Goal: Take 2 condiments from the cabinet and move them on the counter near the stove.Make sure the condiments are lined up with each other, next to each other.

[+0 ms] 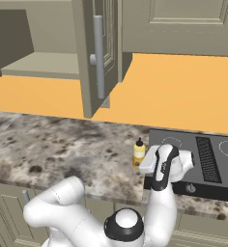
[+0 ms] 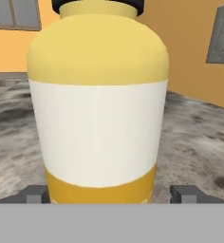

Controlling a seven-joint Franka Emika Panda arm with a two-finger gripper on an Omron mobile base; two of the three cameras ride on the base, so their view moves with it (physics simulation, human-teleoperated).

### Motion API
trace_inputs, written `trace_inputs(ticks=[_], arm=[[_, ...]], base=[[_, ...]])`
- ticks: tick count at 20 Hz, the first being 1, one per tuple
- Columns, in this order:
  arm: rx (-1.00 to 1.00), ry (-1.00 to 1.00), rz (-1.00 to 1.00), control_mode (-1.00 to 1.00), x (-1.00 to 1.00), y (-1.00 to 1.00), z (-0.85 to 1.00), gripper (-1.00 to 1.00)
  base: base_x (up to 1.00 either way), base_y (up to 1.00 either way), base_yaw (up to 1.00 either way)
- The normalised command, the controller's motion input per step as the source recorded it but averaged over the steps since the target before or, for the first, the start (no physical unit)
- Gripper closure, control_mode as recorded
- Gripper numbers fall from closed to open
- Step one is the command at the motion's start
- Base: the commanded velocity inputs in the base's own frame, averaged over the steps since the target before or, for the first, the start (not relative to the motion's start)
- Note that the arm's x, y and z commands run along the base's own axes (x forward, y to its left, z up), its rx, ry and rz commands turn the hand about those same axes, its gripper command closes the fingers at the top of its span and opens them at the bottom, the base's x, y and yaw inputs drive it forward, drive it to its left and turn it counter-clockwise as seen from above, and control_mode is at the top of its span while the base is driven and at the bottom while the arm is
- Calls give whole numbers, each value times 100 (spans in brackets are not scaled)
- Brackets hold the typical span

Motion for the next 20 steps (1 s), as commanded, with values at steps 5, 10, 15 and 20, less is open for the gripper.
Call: trace_inputs(ticks=[5, 10, 15, 20], arm=[[2, 1, -1, -100, 0, -9, 5, -100], [3, 4, -3, -100, 0, -27, 16, -100], [0, 3, -3, -100, -5, -27, 7, -100], [0, 1, -2, -100, -15, -22, 6, -100]], base=[[0, 0, 0], [0, 0, 0], [0, 0, 0], [0, 0, 0]])
